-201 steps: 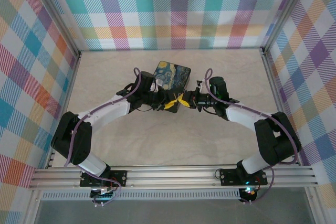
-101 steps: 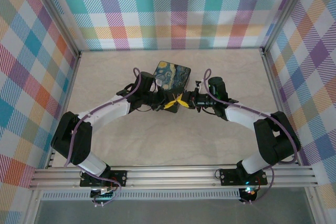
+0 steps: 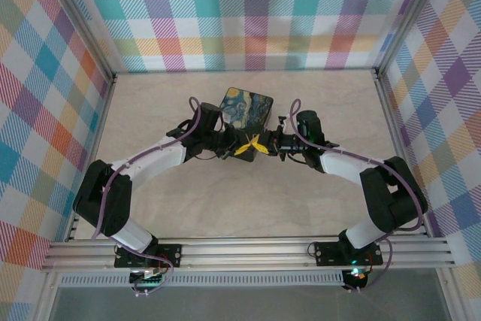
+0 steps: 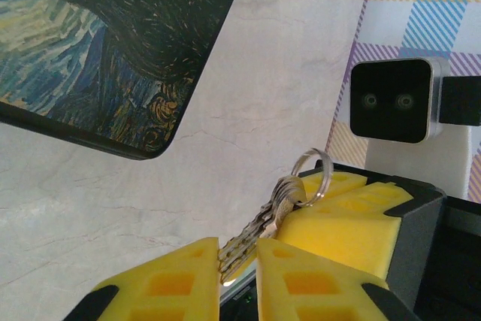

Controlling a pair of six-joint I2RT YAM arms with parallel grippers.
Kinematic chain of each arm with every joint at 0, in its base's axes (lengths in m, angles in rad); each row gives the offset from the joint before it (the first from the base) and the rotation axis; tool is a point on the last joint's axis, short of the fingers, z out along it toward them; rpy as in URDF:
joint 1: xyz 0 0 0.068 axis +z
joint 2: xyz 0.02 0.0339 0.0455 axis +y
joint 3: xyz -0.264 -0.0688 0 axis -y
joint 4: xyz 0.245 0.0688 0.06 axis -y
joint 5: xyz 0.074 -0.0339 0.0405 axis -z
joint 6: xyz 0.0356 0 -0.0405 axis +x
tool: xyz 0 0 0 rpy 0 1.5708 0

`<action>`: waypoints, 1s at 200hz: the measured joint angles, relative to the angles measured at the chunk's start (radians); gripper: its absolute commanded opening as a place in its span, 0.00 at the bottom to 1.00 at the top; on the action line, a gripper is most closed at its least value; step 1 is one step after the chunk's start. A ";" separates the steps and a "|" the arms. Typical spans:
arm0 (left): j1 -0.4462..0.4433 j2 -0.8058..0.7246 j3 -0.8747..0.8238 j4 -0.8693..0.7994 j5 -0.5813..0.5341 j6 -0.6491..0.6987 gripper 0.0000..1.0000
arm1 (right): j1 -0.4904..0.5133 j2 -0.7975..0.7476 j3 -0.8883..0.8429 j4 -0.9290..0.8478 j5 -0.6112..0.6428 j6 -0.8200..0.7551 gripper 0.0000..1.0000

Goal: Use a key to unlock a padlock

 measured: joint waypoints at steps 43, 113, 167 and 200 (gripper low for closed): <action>0.001 0.000 -0.002 0.000 0.000 0.003 0.00 | 0.000 0.000 0.000 -0.023 0.022 -0.002 0.18; 0.024 0.000 -0.001 -0.058 0.009 0.082 0.00 | -0.051 -0.063 0.002 -0.193 0.027 -0.131 0.38; 0.029 0.009 0.057 -0.122 0.109 0.216 0.00 | -0.082 -0.106 0.034 -0.312 -0.030 -0.402 0.46; 0.029 0.021 0.111 -0.180 0.172 0.314 0.00 | -0.082 -0.106 0.050 -0.373 -0.086 -0.607 0.52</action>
